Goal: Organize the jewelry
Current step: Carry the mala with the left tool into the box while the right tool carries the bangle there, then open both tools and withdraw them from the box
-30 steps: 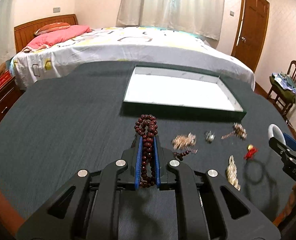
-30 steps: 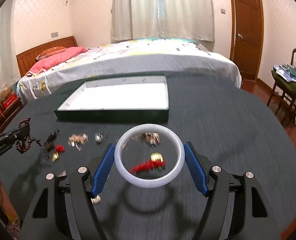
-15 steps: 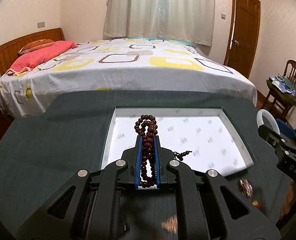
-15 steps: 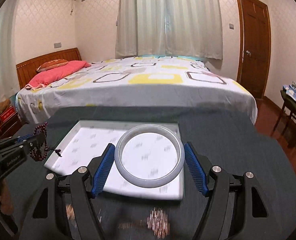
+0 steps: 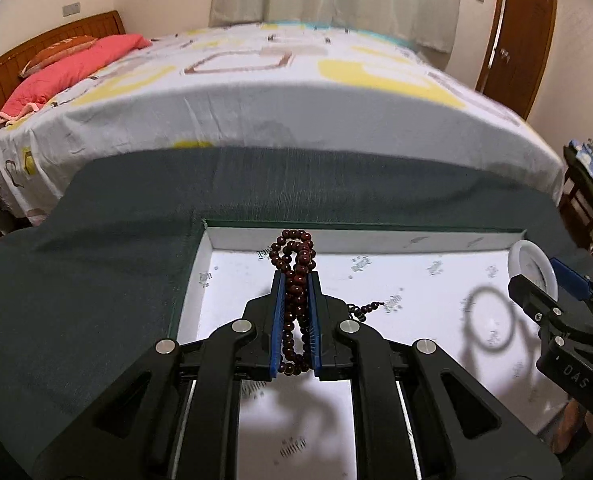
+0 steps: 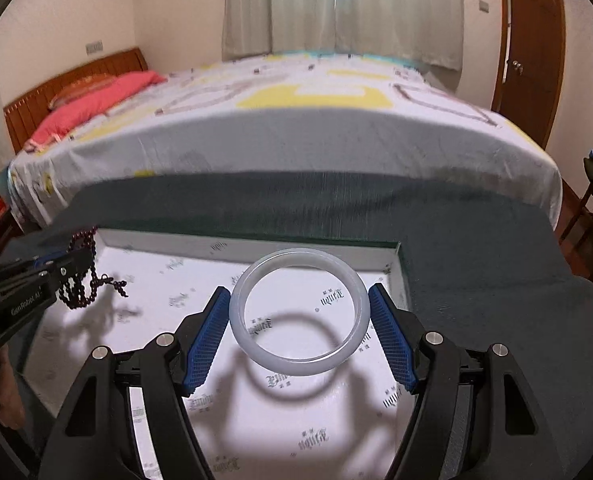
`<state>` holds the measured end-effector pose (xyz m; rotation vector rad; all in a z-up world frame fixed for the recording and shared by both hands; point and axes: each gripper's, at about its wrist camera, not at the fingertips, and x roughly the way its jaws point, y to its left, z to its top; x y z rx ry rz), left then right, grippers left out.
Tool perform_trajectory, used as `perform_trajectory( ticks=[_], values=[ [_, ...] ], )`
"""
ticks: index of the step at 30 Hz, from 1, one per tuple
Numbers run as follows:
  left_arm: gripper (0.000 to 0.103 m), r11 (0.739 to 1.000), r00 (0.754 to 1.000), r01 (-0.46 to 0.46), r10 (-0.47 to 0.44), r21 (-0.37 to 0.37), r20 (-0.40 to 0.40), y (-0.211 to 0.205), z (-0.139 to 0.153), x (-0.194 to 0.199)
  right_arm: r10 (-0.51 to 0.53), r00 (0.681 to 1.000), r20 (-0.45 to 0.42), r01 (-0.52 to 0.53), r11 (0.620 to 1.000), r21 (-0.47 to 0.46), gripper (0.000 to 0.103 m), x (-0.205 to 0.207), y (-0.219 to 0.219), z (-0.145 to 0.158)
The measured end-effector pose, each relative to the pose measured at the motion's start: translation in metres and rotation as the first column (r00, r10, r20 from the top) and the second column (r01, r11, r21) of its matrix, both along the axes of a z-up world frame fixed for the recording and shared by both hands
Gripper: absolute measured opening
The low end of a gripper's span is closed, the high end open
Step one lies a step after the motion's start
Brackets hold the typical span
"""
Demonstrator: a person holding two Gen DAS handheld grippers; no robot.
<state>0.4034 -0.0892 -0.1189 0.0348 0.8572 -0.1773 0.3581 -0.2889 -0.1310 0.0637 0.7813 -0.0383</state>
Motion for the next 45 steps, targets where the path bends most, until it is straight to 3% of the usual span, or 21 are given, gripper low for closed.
perform_trajectory(
  ticks=[8,11,16,22,27,35,45],
  values=[
    [0.011,1.0,0.994,-0.004,0.005,0.011,-0.107,0.001,-0.023,0.03,0.0,0.992,-0.127,-0.003,1.0,-0.028,0.069,0.02,0.0,-0.013],
    [0.016,1.0,0.994,-0.003,0.007,0.029,-0.11,0.001,-0.027,0.033,0.007,0.985,-0.172,-0.011,1.0,-0.024,0.069,0.024,0.001,-0.018],
    [0.042,1.0,0.993,0.004,-0.002,0.02,-0.12,0.001,-0.03,0.034,0.013,0.986,-0.165,-0.02,0.999,-0.044,0.075,0.025,0.005,-0.016],
    [0.062,0.999,0.998,0.0,0.003,0.047,-0.06,-0.001,-0.019,0.024,-0.009,0.995,-0.101,0.004,0.999,-0.041,0.077,0.017,-0.001,-0.006],
    [0.074,1.0,0.999,0.002,-0.003,0.023,0.047,0.0,0.005,-0.005,-0.028,1.0,0.002,0.028,1.0,-0.013,0.077,-0.013,-0.007,0.016],
    [0.075,1.0,0.982,0.007,-0.009,0.01,0.187,0.008,0.041,-0.081,-0.03,0.993,0.117,0.032,0.999,-0.018,0.077,-0.087,0.002,0.044],
    [0.075,0.999,0.976,-0.01,0.0,0.042,0.216,0.023,0.042,-0.178,-0.012,0.99,0.144,0.016,1.0,-0.021,0.077,-0.182,0.026,0.04]
  ],
)
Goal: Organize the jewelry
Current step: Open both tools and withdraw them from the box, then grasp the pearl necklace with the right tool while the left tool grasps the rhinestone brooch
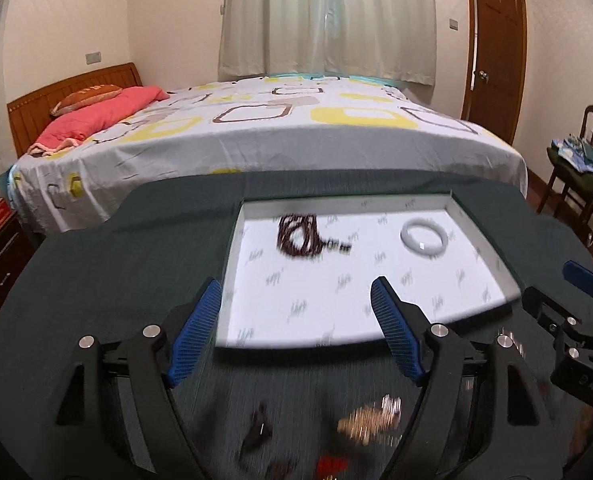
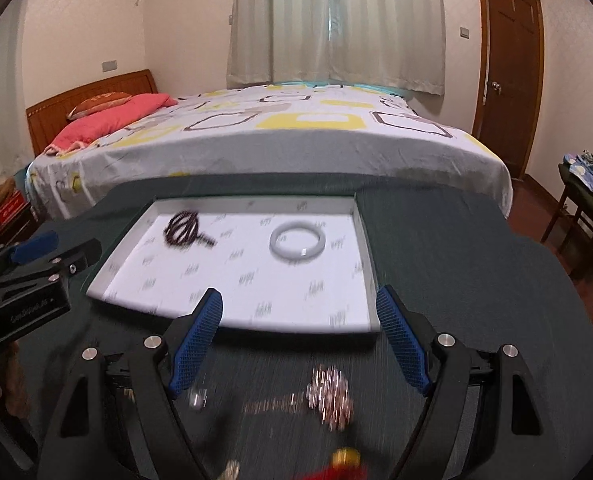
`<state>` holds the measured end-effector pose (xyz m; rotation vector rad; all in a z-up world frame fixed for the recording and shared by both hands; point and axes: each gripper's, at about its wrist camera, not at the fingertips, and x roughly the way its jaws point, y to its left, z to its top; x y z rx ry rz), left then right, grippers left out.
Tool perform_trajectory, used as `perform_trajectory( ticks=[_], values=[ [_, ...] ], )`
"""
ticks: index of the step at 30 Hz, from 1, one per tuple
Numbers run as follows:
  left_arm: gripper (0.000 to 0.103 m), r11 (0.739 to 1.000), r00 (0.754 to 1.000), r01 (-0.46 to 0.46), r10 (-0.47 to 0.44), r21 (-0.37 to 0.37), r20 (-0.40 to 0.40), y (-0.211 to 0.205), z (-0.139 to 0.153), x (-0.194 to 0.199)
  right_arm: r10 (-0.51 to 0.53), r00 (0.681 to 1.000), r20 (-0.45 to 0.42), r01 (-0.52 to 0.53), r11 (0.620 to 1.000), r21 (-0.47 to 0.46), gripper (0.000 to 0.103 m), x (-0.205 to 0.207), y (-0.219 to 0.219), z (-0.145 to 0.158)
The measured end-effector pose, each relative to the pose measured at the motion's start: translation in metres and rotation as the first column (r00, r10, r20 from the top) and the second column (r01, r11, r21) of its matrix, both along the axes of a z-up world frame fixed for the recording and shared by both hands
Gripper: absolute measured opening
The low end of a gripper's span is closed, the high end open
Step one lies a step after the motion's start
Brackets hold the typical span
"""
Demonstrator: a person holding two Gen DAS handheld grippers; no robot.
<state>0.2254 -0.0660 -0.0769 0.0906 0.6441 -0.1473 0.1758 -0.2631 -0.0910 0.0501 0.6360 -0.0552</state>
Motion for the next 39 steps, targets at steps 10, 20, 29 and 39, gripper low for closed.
perform_trajectory(
  ticks=[10,20,29,39],
  values=[
    [0.075,0.997,0.997,-0.077,0.078,0.021,-0.029,0.028,-0.022,-0.077,0.043,0.999,-0.024,-0.043,0.999,-0.007,0.077,-0.077,0.03,-0.033],
    [0.075,0.992,0.991,-0.116,0.118,0.052,-0.055,0.042,-0.043,-0.126,0.117,0.989,-0.087,-0.117,0.993,0.006,0.077,-0.1,0.061,-0.066],
    [0.075,0.988,0.987,-0.138,0.143,0.064,-0.079,0.053,-0.052,-0.134,0.097,0.982,-0.161,-0.095,0.995,0.017,0.077,-0.095,0.064,-0.087],
    [0.075,0.989,0.986,-0.128,0.135,0.069,-0.099,0.048,-0.059,-0.133,0.127,0.978,-0.162,-0.126,0.992,0.016,0.049,-0.098,0.065,-0.086]
  ],
)
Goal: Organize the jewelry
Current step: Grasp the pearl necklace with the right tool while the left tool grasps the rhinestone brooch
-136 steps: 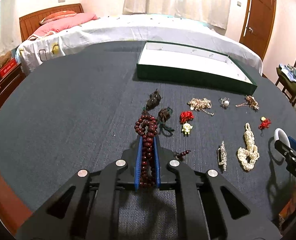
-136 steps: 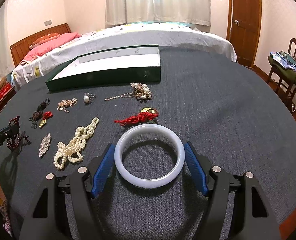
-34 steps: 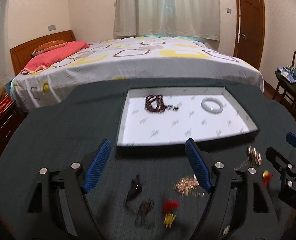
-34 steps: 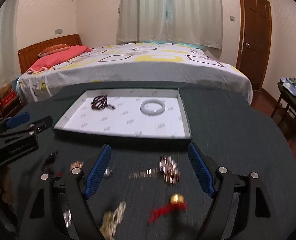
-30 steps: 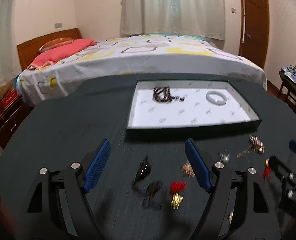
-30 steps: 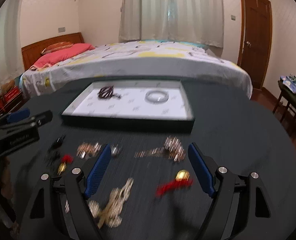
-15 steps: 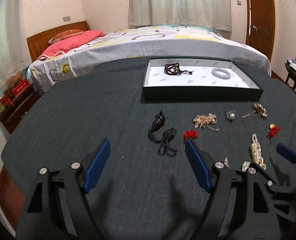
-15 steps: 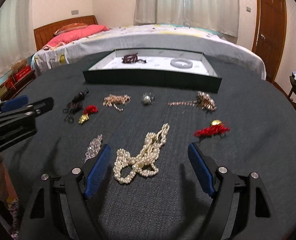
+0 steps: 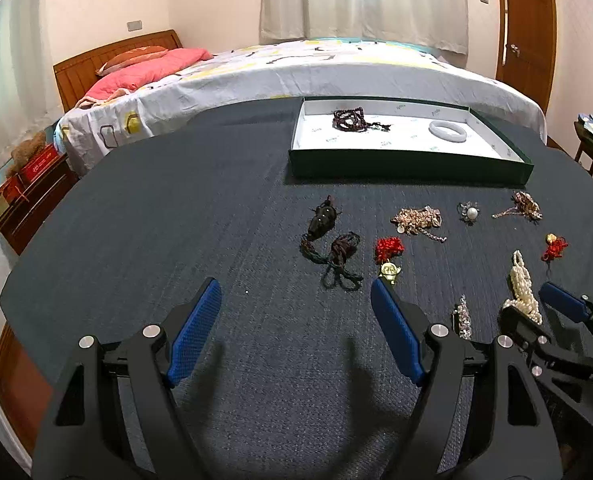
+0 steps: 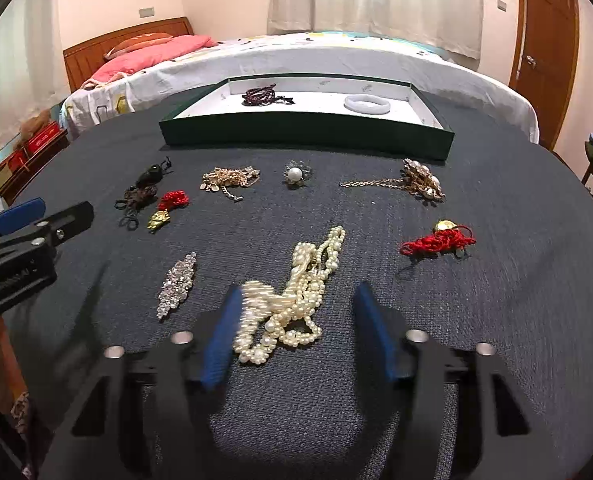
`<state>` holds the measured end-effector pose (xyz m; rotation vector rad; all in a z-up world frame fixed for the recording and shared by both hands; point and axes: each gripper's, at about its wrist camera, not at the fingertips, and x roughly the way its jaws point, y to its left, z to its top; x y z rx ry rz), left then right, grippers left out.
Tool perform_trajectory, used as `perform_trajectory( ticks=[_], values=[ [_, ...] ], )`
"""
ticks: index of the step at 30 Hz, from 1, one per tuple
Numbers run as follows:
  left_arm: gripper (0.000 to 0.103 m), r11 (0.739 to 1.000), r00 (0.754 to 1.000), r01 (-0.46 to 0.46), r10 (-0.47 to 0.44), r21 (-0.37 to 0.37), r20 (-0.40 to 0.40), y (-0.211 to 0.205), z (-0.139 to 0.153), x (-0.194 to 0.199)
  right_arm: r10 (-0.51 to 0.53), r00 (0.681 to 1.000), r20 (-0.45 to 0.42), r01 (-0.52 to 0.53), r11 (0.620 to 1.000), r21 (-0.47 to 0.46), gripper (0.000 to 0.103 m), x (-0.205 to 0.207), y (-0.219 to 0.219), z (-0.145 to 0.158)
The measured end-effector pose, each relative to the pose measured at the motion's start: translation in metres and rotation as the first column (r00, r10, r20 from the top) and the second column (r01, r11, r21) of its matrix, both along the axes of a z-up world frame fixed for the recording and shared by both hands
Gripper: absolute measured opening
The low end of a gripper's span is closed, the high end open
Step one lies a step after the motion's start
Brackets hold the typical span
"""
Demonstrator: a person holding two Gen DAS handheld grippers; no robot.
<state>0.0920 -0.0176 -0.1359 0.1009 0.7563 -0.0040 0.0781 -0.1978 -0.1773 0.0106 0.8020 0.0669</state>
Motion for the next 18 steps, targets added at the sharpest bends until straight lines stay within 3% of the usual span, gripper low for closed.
perform_trajectory(
  ticks=[1,3,6,18],
  values=[
    [0.075,1.0,1.0,0.001,-0.001,-0.002,-0.004,-0.001,-0.001,0.0,0.008,1.0,0.002,-0.008,1.0,0.004,0.045,-0.001,0.0,0.0],
    [0.075,1.0,1.0,0.004,-0.004,-0.005,-0.007,-0.003,-0.002,0.0,0.018,1.0,0.003,-0.018,1.0,0.015,0.029,-0.001,-0.001,0.001],
    [0.075,1.0,1.0,0.012,-0.012,-0.007,-0.012,-0.004,-0.003,-0.001,0.021,1.0,0.0,-0.021,0.999,0.029,0.019,0.0,-0.005,0.002],
    [0.075,0.997,0.997,0.07,-0.071,-0.033,-0.028,-0.024,-0.004,-0.005,-0.022,0.999,0.025,0.022,0.999,0.029,0.014,-0.009,-0.03,0.013]
  ],
)
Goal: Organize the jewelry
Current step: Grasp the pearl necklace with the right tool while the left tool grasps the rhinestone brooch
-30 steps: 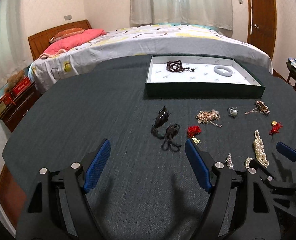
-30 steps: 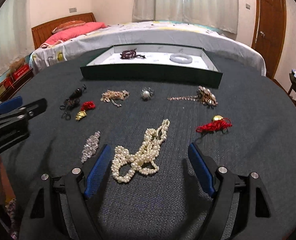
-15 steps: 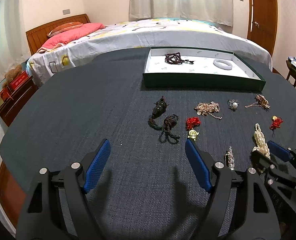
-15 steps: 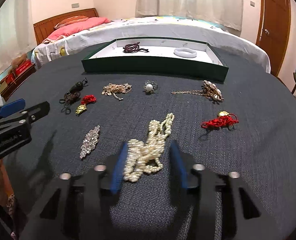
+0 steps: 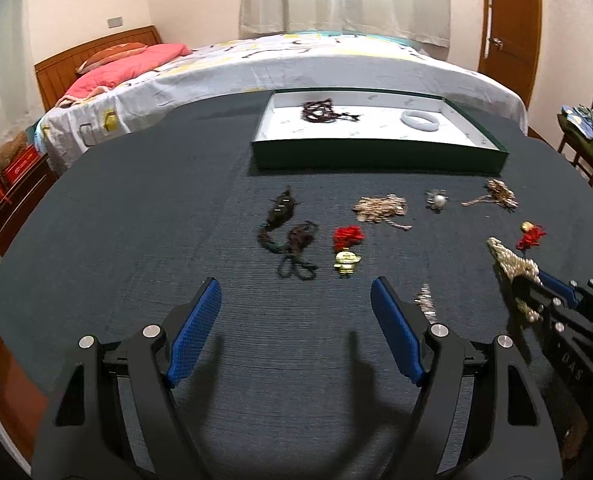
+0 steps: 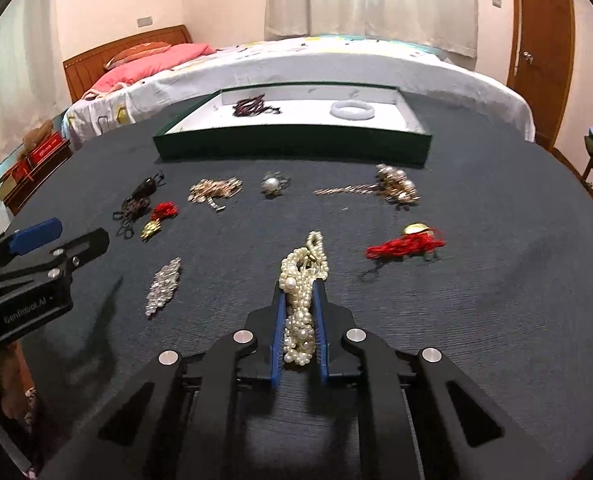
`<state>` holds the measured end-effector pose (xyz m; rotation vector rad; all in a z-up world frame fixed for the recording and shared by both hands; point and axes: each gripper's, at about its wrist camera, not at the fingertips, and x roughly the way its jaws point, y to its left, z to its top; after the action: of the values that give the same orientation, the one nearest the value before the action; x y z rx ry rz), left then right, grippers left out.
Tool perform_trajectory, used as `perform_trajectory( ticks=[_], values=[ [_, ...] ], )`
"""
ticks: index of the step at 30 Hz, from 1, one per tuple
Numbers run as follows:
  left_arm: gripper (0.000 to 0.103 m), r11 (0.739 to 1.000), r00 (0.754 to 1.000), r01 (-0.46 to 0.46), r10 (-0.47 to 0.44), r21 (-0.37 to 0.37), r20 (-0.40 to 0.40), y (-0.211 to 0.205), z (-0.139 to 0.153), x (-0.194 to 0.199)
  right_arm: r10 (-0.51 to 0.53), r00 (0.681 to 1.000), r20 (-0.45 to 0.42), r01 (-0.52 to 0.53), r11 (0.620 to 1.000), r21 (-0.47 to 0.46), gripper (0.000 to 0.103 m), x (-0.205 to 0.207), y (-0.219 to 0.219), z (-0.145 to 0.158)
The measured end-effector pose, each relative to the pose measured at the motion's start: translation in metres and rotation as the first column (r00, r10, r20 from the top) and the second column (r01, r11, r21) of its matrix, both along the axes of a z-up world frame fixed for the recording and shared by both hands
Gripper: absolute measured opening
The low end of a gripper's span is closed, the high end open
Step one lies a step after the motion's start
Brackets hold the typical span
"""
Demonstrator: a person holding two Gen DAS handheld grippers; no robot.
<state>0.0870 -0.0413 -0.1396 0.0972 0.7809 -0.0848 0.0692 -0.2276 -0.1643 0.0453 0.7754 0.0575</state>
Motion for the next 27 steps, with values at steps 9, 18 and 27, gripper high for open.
perform_trajectory(
  ticks=[9,18,27],
  values=[
    [0.075,0.988,0.989,0.147,-0.147,0.049,-0.002,-0.046,-0.005,-0.007,-0.052,0.999,0.004,0.052,0.998,0.039,0.014,-0.006,-0.03,0.0],
    [0.05,0.986,0.985,0.162,-0.16,0.031,-0.066,-0.05,-0.02,0.0,-0.046,0.999,0.001,0.045,0.997,0.064,0.014,-0.007,-0.033,-0.004],
    [0.008,0.966,0.964,0.26,-0.259,0.004,-0.061,-0.06,-0.022,-0.008,-0.044,0.999,0.003,0.043,0.997,0.064,0.014,-0.008,-0.033,-0.004]
  ],
)
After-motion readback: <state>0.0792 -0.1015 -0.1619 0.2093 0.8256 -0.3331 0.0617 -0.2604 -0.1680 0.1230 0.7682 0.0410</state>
